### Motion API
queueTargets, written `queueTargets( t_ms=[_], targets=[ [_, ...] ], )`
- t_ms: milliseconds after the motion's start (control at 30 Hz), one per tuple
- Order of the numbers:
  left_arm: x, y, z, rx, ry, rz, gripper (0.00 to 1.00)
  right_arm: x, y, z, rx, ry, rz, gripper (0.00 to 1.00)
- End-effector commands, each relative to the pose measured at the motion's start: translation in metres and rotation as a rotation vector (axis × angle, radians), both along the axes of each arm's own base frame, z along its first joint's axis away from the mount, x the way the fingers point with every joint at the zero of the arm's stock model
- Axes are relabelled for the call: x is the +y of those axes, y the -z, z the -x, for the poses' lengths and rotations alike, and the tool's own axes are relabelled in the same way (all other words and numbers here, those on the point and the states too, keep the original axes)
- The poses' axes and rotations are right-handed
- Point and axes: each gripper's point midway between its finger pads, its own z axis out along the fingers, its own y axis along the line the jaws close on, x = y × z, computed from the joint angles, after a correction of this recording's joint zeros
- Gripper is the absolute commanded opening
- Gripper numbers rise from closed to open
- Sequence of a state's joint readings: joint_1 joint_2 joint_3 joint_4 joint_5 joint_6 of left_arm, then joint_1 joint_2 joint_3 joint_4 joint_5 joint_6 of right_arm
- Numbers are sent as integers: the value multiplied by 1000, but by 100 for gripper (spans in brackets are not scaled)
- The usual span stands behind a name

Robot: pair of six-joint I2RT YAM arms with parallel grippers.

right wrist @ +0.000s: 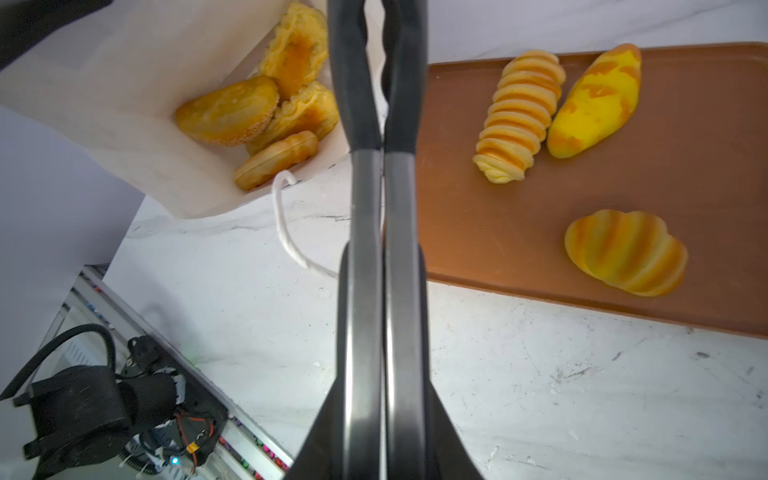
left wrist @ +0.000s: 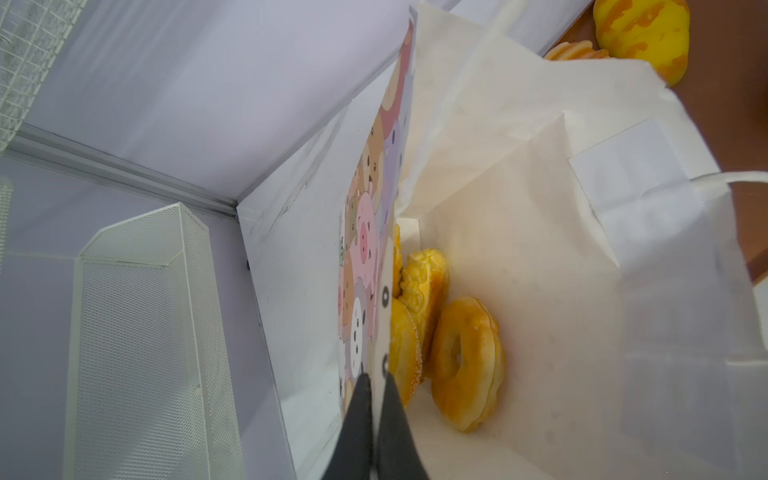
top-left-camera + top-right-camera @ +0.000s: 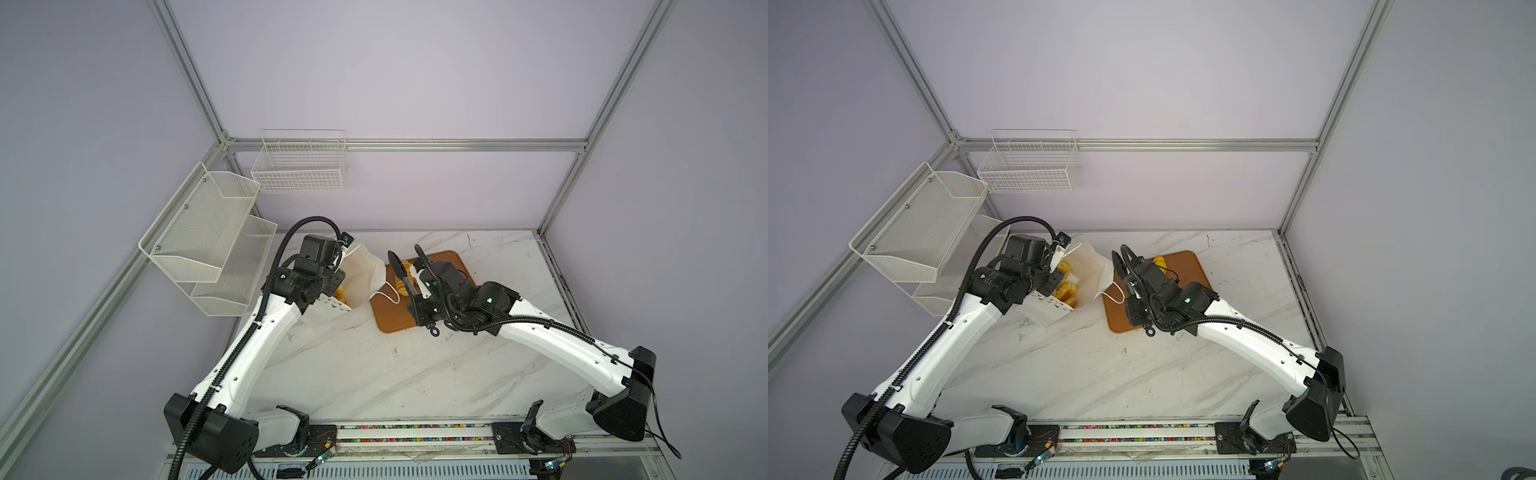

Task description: Take the fake bread out of the paper bag

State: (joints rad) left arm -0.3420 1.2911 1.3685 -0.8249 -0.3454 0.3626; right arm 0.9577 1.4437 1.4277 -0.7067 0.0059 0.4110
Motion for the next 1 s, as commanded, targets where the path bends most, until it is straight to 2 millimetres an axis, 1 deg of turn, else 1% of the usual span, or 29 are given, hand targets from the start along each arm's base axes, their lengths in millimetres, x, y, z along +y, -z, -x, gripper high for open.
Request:
queueTargets(
  t_ms=[0,67,167,300,433,500,567,633,700,800,867,967],
  targets=[
    [8,-20,-15,-120,-19,-76,0,27,-8,20,17,-113,-72,0],
    [14,-27,-22,-148,-39,-130,0,37,-2,21,33,-132,-91,0],
    [18,-36,-31,-186,-45,-200,0,50,4,18,36,-144,-109,0],
    [20,-48,-44,-227,-42,-261,0,64,10,12,39,-157,-116,0],
    [28,-61,-57,-256,-66,-313,0,76,16,5,35,-161,-122,0],
    [33,-65,-62,-265,-81,-330,0,84,22,1,30,-171,-123,0],
    [37,-66,-64,-268,-94,-358,0,93,28,-5,10,-189,-118,0],
    [41,-60,-63,-261,-102,-392,0,101,42,-11,10,-195,-103,0],
    [43,-52,-60,-253,-102,-412,0,108,55,-12,28,-205,-92,0],
    [46,-44,-51,-258,-103,-404,0,111,70,-12,47,-208,-94,0],
    [45,-32,-42,-249,-106,-372,0,110,81,-9,69,-203,-89,0],
    [38,-4,-25,-225,-81,-329,0,104,96,-6,95,-197,-68,0]
  ],
)
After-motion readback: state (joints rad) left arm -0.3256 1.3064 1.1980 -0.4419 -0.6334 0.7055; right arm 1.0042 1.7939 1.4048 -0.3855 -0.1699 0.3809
